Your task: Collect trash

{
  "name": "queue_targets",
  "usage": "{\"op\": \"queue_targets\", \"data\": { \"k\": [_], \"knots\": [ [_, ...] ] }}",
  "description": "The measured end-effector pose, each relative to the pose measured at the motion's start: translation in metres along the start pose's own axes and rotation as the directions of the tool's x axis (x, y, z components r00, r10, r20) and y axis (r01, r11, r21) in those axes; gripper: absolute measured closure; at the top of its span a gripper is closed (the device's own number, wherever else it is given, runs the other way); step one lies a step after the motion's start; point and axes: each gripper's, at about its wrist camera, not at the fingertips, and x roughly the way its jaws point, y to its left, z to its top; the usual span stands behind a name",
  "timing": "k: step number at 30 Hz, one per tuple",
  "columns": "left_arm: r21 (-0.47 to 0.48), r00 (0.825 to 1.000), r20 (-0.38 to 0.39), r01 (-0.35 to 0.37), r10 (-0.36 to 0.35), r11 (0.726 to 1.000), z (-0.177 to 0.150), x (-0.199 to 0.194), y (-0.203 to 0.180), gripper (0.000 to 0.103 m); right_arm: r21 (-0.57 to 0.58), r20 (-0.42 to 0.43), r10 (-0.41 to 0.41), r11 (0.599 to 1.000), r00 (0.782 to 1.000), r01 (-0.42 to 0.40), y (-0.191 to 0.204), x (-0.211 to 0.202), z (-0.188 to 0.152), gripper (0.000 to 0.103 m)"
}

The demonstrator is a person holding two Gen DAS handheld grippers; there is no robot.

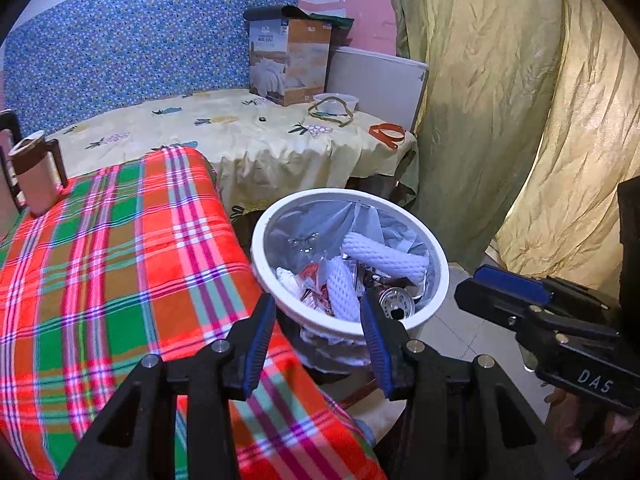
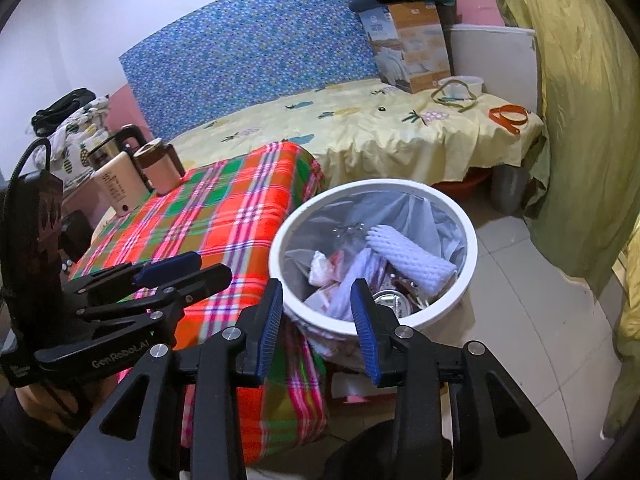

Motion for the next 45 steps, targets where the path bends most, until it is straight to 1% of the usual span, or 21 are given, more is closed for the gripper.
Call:
{"op": "queue_targets", "data": {
  "k": [11, 16, 19, 24, 45],
  "knots": [
    [-0.021, 0.997, 0.045, -0.057, 0.058, 0.998, -0.024, -0.037, 0.008, 0.057, -0.032, 0.03, 0.003, 0.999, 1.0, -0.002, 0.017, -0.02, -0.013, 0.063],
    [-0.023, 0.996, 0.055, -0.067, 0.069, 0.997, -0.031, -0.048, 0.007, 0.057, -0.047, 0.046, -0.013, 0.999, 0.999, 0.015, 0.024, -0.028, -0.02, 0.061],
    [-0.024, 0.996, 0.058, -0.067, 0.069, 0.997, -0.035, -0.053, 0.006, 0.057, -0.048, 0.048, -0.014, 0.999, 0.999, 0.016, 0.025, -0.029, -0.021, 0.058],
    [-0.029, 0.996, 0.056, -0.068, 0.07, 0.997, -0.04, -0.057, 0.006, 0.057, -0.043, 0.05, -0.016, 0.999, 0.999, 0.018, 0.025, -0.031, -0.023, 0.056],
    [-0.025, 0.996, 0.052, -0.07, 0.071, 0.997, -0.042, -0.055, 0.0, 0.057, -0.04, 0.052, -0.019, 0.999, 0.998, 0.021, 0.022, -0.033, -0.026, 0.056]
  ]
}}
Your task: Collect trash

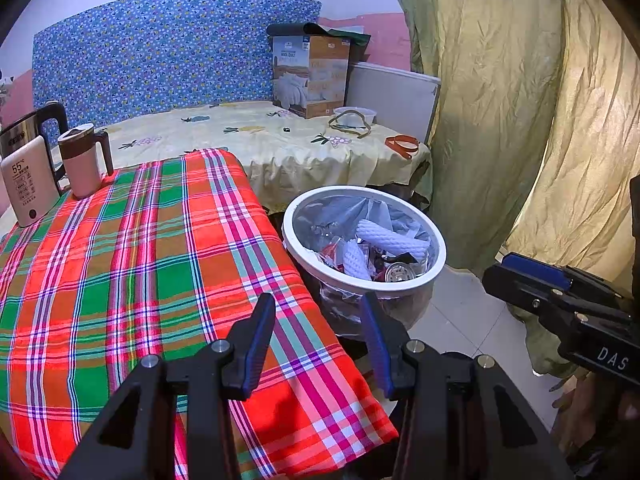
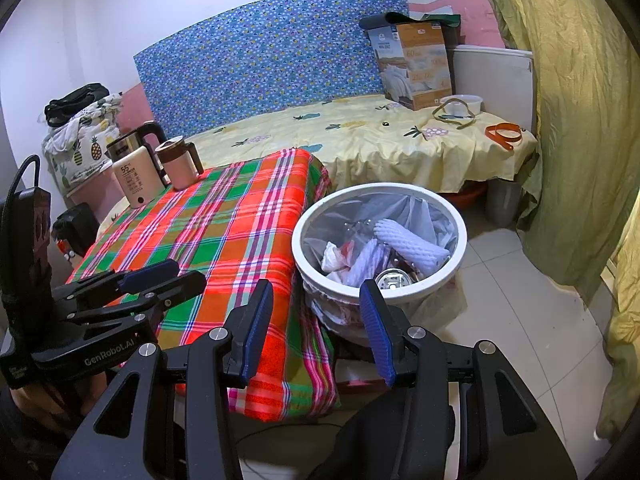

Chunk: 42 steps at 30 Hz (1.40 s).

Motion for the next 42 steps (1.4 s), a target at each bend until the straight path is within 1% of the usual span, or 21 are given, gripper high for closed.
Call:
{"op": "queue_targets", "data": {
  "k": [42],
  "knots": [
    [0.002, 1.0, -0.012, -0.014, 0.014, 1.0, -0.0093, -0.0029, 0.002, 0.057, 0.004, -0.011, -0.002, 1.0, 1.0, 0.002, -0.0006, 0.001, -0.0032, 0.056]
  ]
}}
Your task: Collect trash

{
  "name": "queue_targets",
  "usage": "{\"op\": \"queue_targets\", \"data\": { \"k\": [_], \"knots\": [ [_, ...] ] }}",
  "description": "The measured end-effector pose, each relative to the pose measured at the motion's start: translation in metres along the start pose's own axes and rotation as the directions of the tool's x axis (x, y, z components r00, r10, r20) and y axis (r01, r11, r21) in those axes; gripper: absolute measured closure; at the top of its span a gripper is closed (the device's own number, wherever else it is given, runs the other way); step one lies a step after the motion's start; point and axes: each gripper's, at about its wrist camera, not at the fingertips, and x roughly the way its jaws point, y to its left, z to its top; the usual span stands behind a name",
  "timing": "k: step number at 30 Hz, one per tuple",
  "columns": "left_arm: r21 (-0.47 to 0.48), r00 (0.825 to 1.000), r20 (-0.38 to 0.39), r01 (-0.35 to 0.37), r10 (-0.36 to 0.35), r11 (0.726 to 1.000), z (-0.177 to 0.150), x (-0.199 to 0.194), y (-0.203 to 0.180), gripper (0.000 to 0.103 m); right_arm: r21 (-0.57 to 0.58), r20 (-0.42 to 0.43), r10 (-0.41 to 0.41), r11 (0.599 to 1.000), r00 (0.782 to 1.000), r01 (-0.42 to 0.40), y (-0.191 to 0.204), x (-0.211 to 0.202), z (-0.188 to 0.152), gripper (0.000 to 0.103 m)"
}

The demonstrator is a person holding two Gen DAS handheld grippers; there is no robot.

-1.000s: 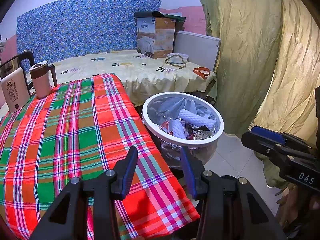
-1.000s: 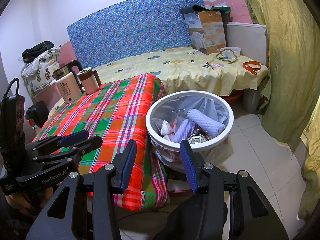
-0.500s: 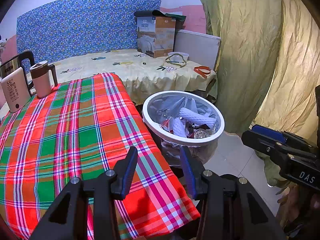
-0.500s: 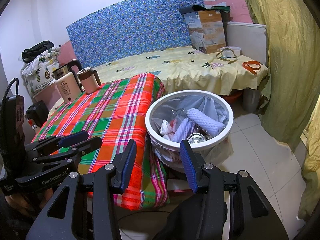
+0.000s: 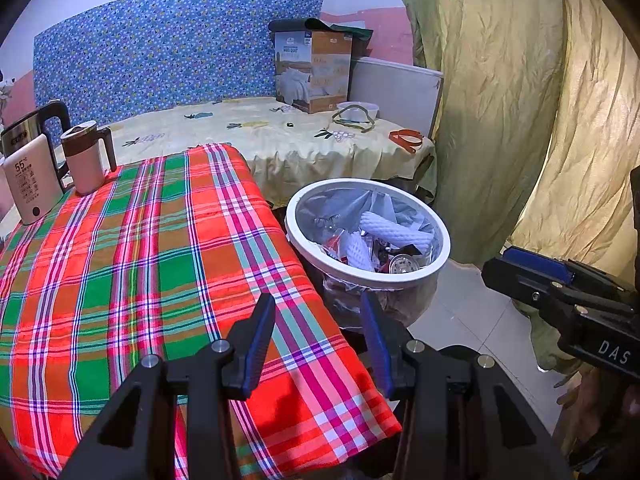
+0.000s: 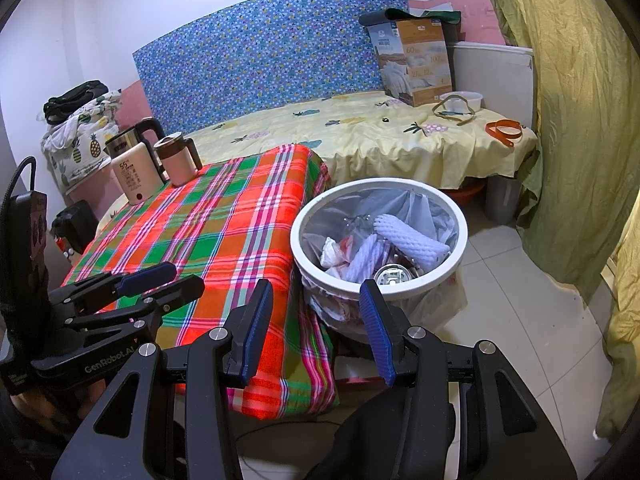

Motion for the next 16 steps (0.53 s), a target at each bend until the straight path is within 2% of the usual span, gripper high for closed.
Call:
{"op": "queue_targets", "data": {
  "k": [16],
  "knots": [
    [-0.016, 1.0, -0.011, -0.002, 0.002, 1.0, 0.0013, 0.0042, -0.0021, 0.057, 0.002, -0.003, -0.001, 1.0, 1.0, 0.001, 0.0005, -0.0009, -0.0015, 0.056]
  ]
}}
